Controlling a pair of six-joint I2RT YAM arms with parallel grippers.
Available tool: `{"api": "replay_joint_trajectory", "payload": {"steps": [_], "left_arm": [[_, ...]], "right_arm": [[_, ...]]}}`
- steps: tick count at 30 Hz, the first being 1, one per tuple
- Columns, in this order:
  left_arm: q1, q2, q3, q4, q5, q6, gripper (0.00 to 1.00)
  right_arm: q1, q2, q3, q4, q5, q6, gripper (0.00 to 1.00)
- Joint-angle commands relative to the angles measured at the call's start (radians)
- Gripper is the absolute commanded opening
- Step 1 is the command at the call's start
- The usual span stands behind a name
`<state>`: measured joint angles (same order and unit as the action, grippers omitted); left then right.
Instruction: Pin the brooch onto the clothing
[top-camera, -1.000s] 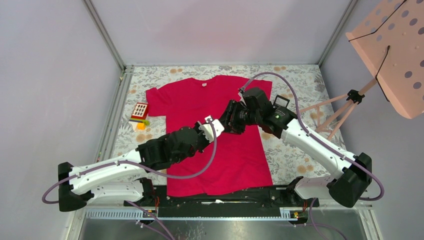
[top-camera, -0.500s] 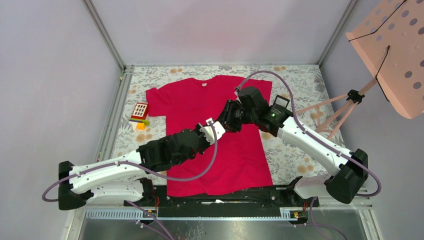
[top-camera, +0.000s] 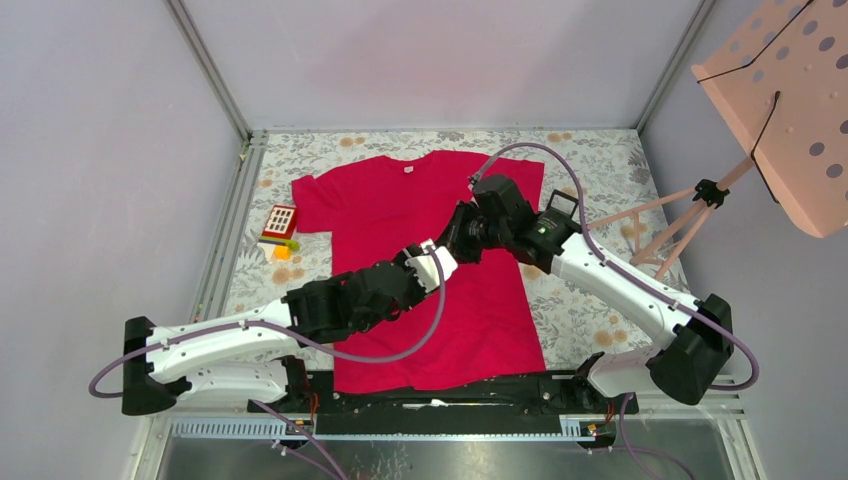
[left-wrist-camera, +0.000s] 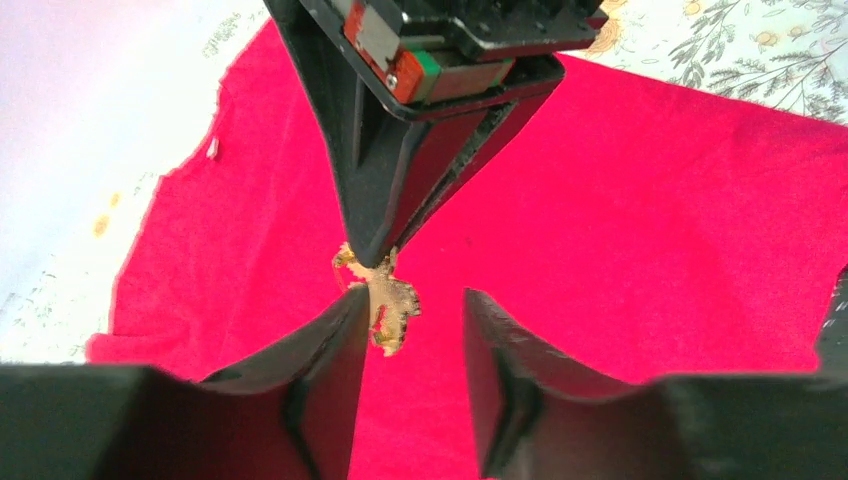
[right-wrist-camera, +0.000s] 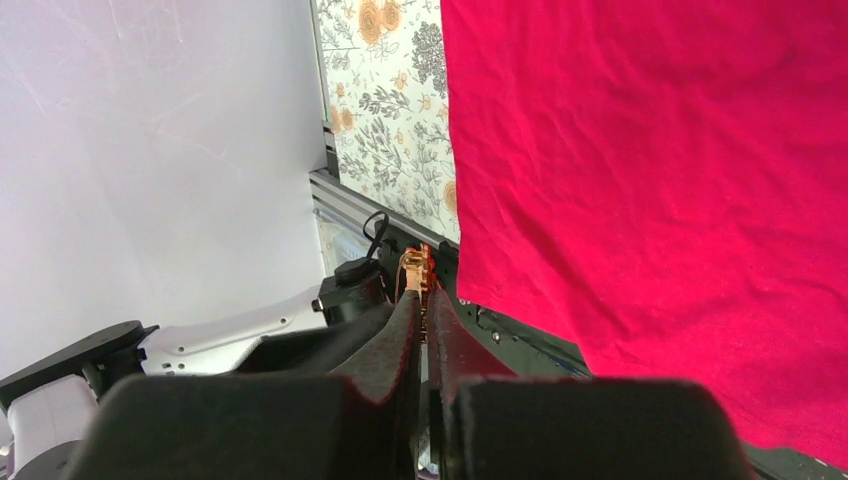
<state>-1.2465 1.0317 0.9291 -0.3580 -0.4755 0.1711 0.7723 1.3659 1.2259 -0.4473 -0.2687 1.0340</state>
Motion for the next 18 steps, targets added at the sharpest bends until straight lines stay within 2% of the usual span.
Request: {"api": "replay_joint_trajectory", "payload": {"steps": [1, 3, 6, 8, 13, 16, 18], "left_arm": [[-0.008, -0.02, 0.057, 0.009, -0.007, -0.046, 0.56], [-0.008, -0.042, 0.067, -0.006, -0.013, -0.104, 0.77], [-0.008, -0.097, 0.073, -0.022, -0.012, -0.232, 0.91], [-0.006, -0.138, 0.075, -0.031, -0.01, -0.34, 0.97], [0.069, -0.183, 0.11, -0.093, 0.077, -0.649, 0.99], [0.144, -0.246, 0.046, 0.012, 0.209, -0.797, 0.99], [0.185, -0.289, -0.007, 0.135, 0.288, -0.841, 0.99]], "right_arm": [[0.016, -0.061, -0.041, 0.087, 0.06, 0.0, 0.0], [0.015, -0.09, -0.085, 0.136, 0.087, 0.002, 0.0], [0.015, -0.163, -0.168, 0.244, 0.147, -0.008, 0.0], [0.015, -0.21, -0.216, 0.322, 0.18, -0.031, 0.0], [0.015, -0.306, -0.277, 0.477, 0.208, -0.146, 0.0], [0.015, -0.362, -0.326, 0.604, 0.194, -0.197, 0.0], [0.014, -0.398, -0.356, 0.697, 0.179, -0.21, 0.0]]}}
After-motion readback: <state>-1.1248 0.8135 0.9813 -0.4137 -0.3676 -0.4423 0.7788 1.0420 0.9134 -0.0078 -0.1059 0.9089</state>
